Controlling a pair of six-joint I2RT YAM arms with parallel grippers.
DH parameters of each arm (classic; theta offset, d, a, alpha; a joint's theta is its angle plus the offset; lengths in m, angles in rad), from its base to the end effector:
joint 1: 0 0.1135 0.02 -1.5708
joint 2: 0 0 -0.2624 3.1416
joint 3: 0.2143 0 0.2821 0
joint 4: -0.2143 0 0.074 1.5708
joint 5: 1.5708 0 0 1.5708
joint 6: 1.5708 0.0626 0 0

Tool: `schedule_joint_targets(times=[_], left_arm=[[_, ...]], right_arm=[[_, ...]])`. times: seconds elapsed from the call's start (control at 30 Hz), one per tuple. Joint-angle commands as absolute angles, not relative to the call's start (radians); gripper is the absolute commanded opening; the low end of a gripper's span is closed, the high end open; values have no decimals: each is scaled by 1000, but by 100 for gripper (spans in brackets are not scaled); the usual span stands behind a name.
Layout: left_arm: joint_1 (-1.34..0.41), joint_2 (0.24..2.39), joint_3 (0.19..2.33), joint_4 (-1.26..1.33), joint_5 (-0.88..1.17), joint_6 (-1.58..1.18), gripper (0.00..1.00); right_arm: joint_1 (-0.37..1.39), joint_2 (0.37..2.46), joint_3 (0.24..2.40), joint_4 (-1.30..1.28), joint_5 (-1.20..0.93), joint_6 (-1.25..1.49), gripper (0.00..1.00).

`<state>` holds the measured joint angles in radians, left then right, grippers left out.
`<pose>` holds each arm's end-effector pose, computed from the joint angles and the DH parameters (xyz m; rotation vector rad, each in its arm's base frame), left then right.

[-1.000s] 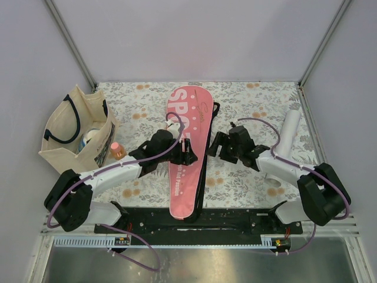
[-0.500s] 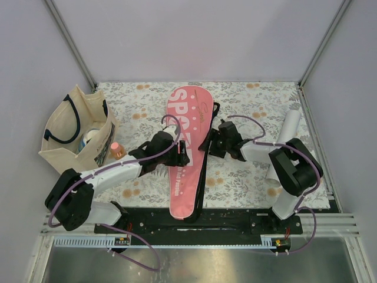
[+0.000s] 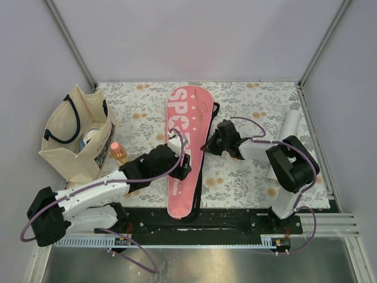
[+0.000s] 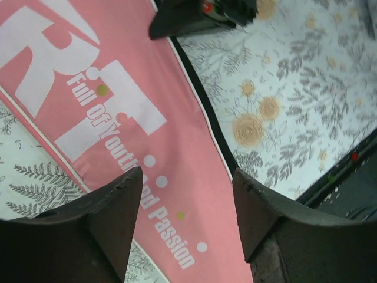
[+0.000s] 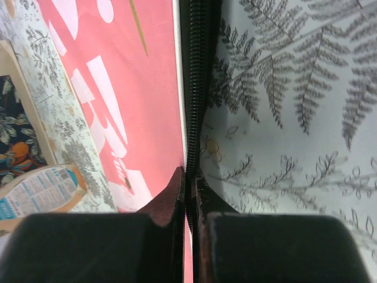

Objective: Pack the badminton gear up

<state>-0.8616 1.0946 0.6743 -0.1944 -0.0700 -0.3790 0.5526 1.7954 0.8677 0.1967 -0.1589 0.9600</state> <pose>0.1904 -0.2152 0.2103 0.4987 2.1975 -0.6144 0.3292 0.2146 0.0940 0.4160 2.4501 0.9047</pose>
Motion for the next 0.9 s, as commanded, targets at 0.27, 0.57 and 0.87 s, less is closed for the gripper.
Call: schedule_joint_targets(times=[0.27,0.57,0.87], left_arm=[[-1175,864,605,-59,-282,112,70],[-1324,867,617,-29,-311,114,76],[-1379,839,618,-138,-416,90,79]], right_arm=[[572,1384,914,-136,-46,1287,0],[618,1272,988,-385,169,1453,0],[618,1278,1051,-456,242,1517,0]])
